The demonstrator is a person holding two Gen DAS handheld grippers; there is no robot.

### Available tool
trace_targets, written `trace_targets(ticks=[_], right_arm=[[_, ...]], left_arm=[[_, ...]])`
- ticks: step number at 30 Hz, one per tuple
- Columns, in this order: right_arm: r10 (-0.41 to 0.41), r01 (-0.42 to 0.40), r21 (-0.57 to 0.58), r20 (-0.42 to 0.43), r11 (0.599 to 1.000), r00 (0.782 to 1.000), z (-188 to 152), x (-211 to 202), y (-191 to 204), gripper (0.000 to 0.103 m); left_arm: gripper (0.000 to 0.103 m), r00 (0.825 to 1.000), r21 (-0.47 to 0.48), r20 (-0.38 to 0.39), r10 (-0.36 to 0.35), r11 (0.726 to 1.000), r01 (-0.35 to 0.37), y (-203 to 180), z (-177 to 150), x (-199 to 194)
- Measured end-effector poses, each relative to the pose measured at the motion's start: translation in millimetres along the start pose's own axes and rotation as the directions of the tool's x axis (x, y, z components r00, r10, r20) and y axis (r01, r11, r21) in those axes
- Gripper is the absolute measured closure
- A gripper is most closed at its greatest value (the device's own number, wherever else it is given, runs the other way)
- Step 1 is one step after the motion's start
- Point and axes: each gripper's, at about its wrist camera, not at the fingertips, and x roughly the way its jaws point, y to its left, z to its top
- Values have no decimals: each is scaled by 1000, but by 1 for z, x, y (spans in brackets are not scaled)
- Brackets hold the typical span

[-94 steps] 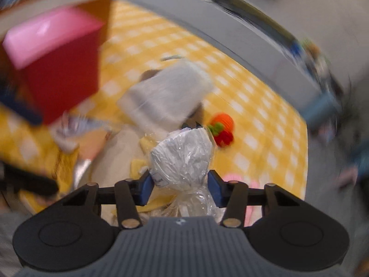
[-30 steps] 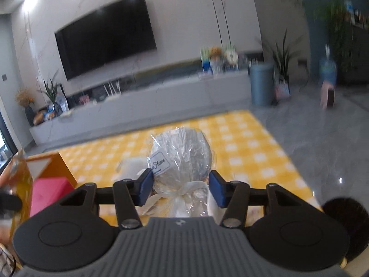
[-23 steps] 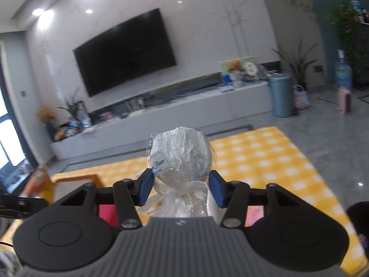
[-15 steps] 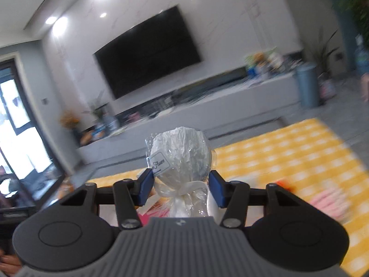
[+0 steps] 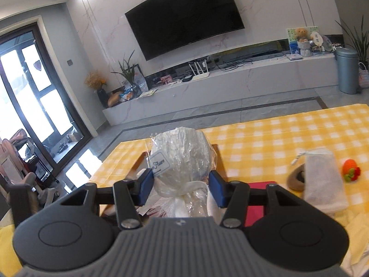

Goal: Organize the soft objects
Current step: 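Carry the wipes pack and plastic bundle over the open box with both tools, then open the left tool to drop the wipes pack into the box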

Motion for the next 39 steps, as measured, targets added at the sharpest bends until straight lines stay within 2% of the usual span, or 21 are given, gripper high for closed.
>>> trace_targets(ticks=[4, 7, 10, 12, 14, 15, 16, 17, 20, 23, 25, 30, 33, 39], right_arm=[[-6, 6, -2, 3, 1000, 1000, 1, 7, 11, 50], [-11, 11, 1, 2, 1000, 1000, 2, 11, 10, 50], [-1, 1, 9, -5, 1000, 1000, 4, 18, 10, 50], [4, -4, 9, -21, 1000, 1000, 4, 24, 10, 50], [-6, 6, -4, -34, 1000, 999, 2, 28, 15, 50], [-12, 12, -10, -39, 1000, 999, 0, 30, 17, 50], [-17, 17, -13, -45, 1000, 999, -1, 31, 18, 50], [-17, 17, -10, -49, 1000, 999, 0, 33, 17, 50], [-29, 30, 2, -52, 1000, 998, -2, 35, 15, 50], [-51, 51, 1, -48, 999, 998, -1, 38, 17, 50], [-49, 50, 18, -57, 999, 997, 0, 43, 16, 50], [-27, 28, 2, -114, 1000, 993, 0, 64, 27, 50], [-30, 32, 6, -160, 999, 987, -3, 84, 37, 50], [-129, 121, -49, -238, 991, 963, -15, 136, 60, 50]], left_arm=[[44, 995, 50, -103, -2, 999, 7, -9, -15, 24], [47, 988, 83, -139, 71, 995, -60, -17, -21, 35], [47, 967, 142, -194, 167, 980, -140, -17, -27, 49], [46, 956, 146, -209, 207, 973, -179, -18, -31, 52], [33, 964, 156, -171, 203, 972, -177, -23, -30, 43], [28, 965, 168, -158, 209, 969, -183, -25, -29, 39], [18, 964, 183, -146, 223, 964, -195, -26, -28, 35], [13, 963, 203, -133, 235, 957, -205, -28, -27, 30], [13, 964, 233, -98, 248, 947, -220, -27, -25, 16], [13, 963, 197, -55, 262, 949, -247, -18, -17, -4], [13, 960, 158, 0, 280, 948, -277, -7, -10, -21], [13, 924, 94, 126, 361, 923, -373, 14, 7, -54], [13, 920, 59, 141, 365, 925, -376, 26, 11, -62], [13, 932, -54, 114, 345, 939, -341, 55, 20, -64]])
